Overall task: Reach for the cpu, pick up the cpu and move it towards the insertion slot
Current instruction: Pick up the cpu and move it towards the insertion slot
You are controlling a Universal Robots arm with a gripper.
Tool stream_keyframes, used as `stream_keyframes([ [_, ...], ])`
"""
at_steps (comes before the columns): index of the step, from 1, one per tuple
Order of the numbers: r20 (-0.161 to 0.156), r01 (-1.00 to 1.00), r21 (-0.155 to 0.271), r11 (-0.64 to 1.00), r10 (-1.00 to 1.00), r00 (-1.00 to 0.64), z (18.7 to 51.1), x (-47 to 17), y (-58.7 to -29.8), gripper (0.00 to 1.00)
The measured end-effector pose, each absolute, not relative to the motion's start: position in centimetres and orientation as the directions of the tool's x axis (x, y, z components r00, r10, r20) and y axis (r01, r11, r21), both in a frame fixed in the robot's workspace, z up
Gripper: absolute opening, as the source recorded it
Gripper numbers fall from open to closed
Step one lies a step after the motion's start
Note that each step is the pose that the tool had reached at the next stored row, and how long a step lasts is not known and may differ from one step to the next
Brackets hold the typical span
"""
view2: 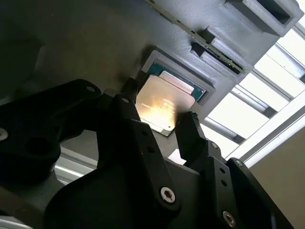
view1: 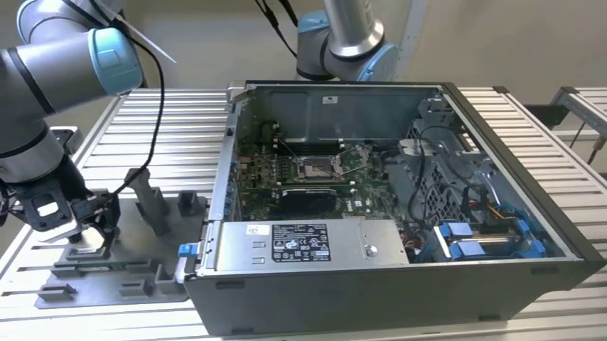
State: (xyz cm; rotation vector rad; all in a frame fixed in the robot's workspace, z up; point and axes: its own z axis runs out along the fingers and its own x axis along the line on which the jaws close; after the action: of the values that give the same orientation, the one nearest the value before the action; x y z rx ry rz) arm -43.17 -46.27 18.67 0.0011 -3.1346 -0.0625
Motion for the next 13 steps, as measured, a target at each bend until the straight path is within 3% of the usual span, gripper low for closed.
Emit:
stream_keyframes([
  [13, 0.006, 0.004, 0.040, 0.999, 0.003, -1.000, 18.21, -43.24, -46.27, 0.00],
])
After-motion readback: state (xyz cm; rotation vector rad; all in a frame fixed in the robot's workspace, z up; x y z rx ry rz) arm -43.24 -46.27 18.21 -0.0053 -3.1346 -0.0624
